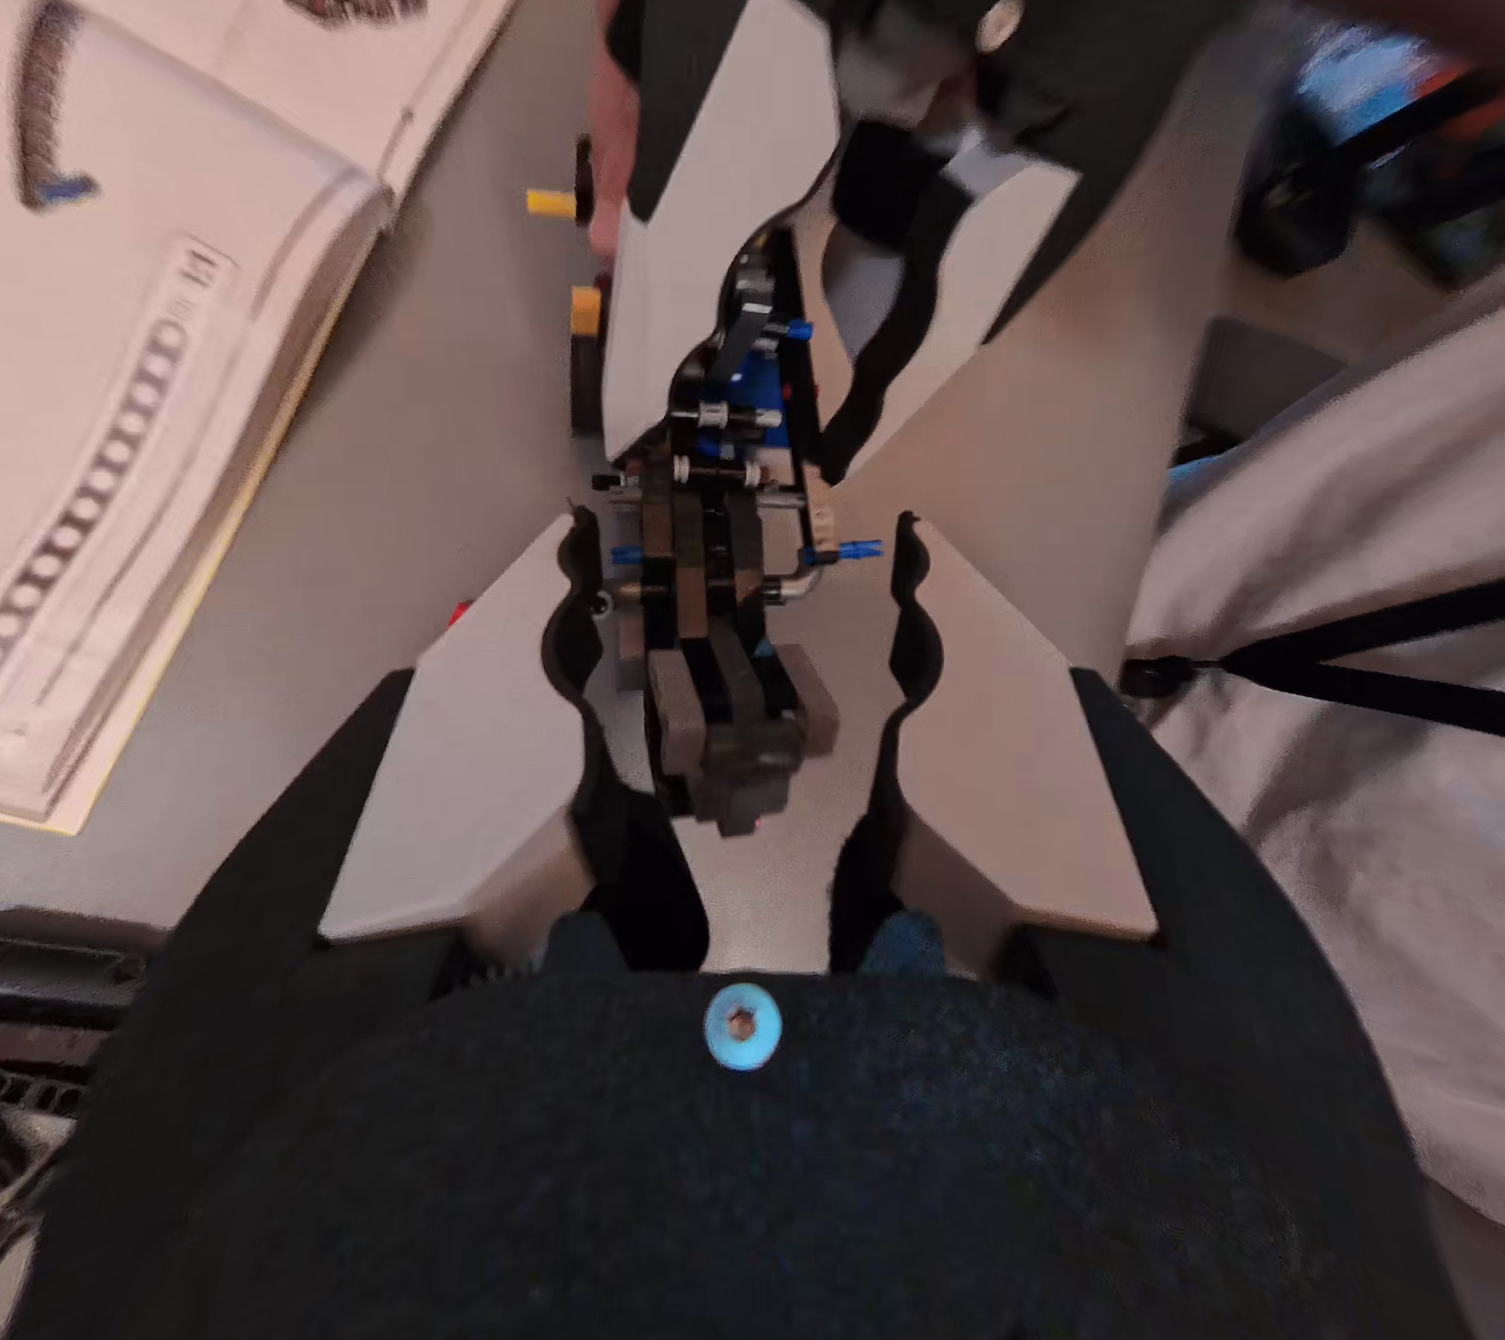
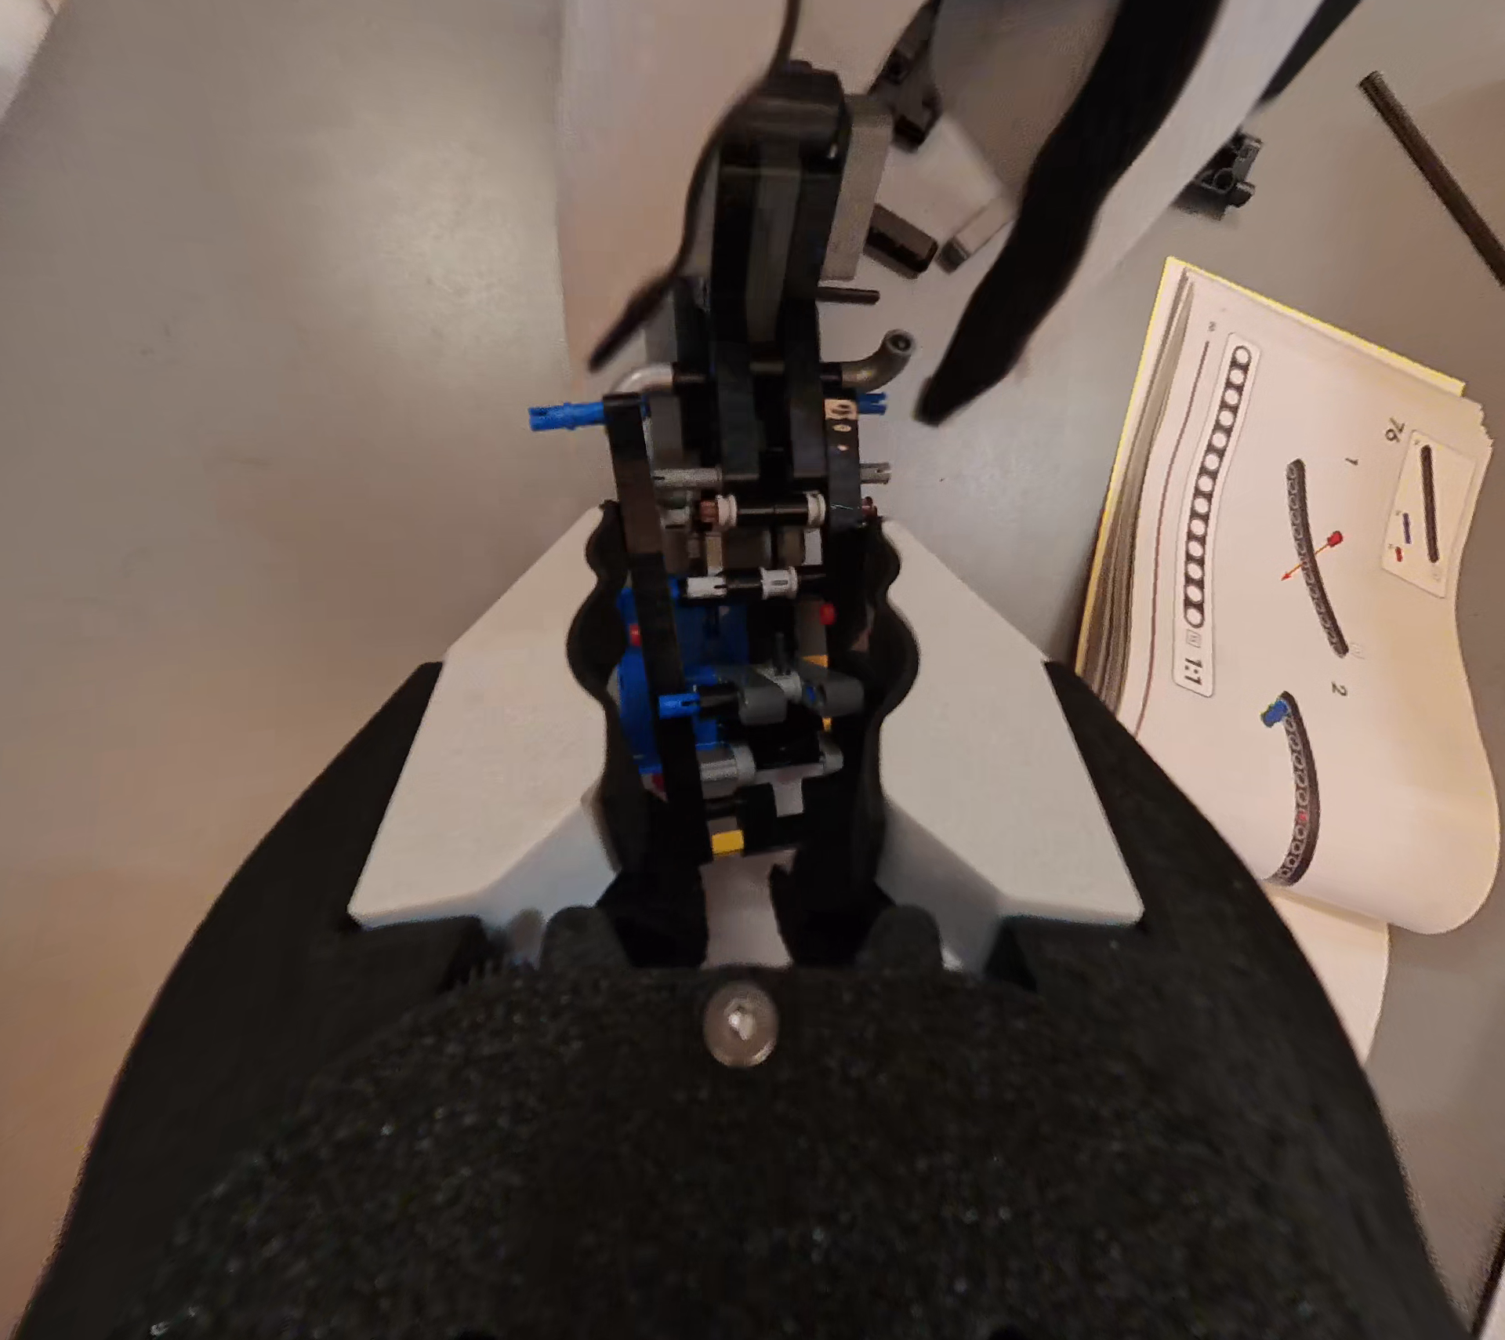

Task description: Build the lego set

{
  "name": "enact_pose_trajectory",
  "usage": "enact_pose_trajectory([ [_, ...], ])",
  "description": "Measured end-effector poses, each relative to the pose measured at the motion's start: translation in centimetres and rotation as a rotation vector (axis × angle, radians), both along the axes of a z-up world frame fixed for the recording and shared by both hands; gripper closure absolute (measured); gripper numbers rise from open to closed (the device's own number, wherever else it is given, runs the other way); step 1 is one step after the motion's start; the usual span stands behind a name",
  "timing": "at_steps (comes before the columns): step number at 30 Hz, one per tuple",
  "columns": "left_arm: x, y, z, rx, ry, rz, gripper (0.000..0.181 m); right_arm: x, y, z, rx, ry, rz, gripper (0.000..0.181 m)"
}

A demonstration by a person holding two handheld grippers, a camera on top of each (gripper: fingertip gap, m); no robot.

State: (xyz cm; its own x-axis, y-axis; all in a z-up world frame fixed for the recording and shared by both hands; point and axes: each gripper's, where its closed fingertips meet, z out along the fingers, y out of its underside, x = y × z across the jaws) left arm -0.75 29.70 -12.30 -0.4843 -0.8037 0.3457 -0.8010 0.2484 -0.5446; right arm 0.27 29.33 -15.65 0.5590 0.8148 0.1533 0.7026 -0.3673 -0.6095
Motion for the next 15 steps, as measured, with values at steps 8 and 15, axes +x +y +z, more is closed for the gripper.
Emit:
enact_pose_trajectory([
  [8, -4.6, 1.7, -1.7, -0.138, -0.25, -0.237, 0.106, 0.1, 0.2, 0.0, 0.018, -0.007, -0.011, 0.124],
  [15, -3.5, 1.9, -4.0, -0.011, -0.362, -0.18, 0.144, 0.1, 0.5, 0.0, 0.033, 0.004, -0.048, 0.123],
])
